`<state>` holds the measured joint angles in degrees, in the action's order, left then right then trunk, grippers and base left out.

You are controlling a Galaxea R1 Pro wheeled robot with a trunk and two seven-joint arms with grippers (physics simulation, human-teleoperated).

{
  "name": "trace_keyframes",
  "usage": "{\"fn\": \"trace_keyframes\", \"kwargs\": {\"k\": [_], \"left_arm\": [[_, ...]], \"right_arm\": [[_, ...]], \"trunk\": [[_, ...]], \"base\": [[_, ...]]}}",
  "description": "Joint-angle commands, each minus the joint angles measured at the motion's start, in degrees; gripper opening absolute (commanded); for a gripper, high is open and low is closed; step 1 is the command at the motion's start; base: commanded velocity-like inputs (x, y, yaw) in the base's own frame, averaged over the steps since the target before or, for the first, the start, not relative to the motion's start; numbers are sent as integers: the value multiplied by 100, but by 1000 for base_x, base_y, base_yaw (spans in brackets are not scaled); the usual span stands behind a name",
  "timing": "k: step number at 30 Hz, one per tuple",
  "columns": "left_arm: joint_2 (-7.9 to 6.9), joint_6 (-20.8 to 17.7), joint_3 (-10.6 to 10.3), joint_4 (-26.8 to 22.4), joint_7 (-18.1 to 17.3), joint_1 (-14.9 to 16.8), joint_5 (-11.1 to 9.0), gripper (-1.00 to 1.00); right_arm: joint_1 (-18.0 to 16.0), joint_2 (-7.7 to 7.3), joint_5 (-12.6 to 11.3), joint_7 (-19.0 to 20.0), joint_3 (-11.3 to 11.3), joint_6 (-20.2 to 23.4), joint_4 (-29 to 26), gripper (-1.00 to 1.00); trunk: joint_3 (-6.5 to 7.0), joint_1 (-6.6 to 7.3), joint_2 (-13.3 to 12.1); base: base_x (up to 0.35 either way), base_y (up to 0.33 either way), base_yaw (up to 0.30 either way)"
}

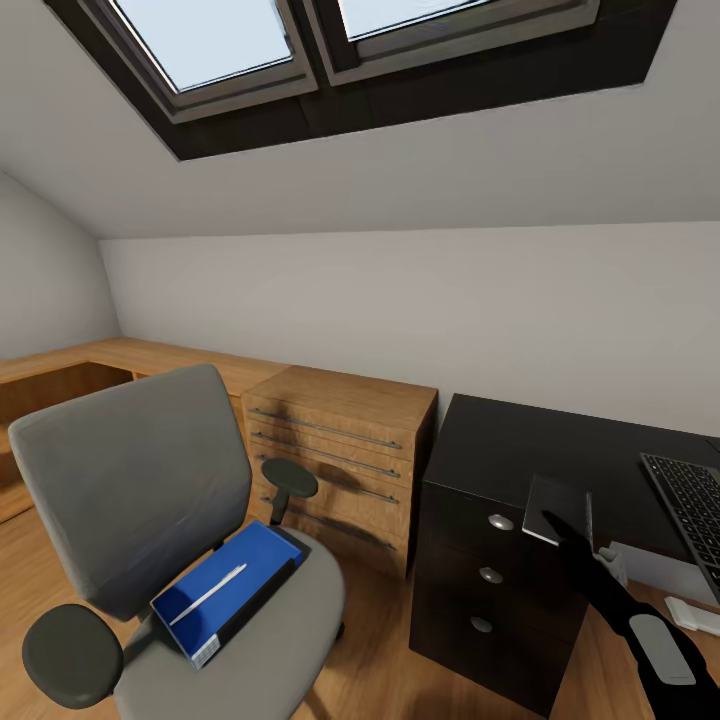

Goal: In the bedroom, organize the workspace by keeping the computer under the desk, ensuring the monitor is on the desk, placing the keyboard on the desk next to the monitor, placing the mouse on the desk next to the keyboard, moving the folder from the swivel chair onto the desk next to the mouse, stacking the notebook on top of the folder with the pen on top of the notebook, and positioning the swivel chair next to the desk.

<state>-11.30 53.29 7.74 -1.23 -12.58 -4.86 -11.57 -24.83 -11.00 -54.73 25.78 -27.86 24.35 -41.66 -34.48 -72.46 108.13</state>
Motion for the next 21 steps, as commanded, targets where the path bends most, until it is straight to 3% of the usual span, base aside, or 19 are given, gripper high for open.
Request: {"fn": "trace_keyframes", "kwargs": {"k": [1,21], "left_arm": [[-1,-3,44,-9,-60,-1,-20,100],[-1,6,44,-9,-60,0,-20,100]], "right_arm": [[-4,2,-40,5,-18,52,0,100],[-4,2,-38,5,-18,52,0,100]], "trunk": [[-5,0,2],[-5,0,2]], "base": [[0,0,0],[0,0,0]]}}
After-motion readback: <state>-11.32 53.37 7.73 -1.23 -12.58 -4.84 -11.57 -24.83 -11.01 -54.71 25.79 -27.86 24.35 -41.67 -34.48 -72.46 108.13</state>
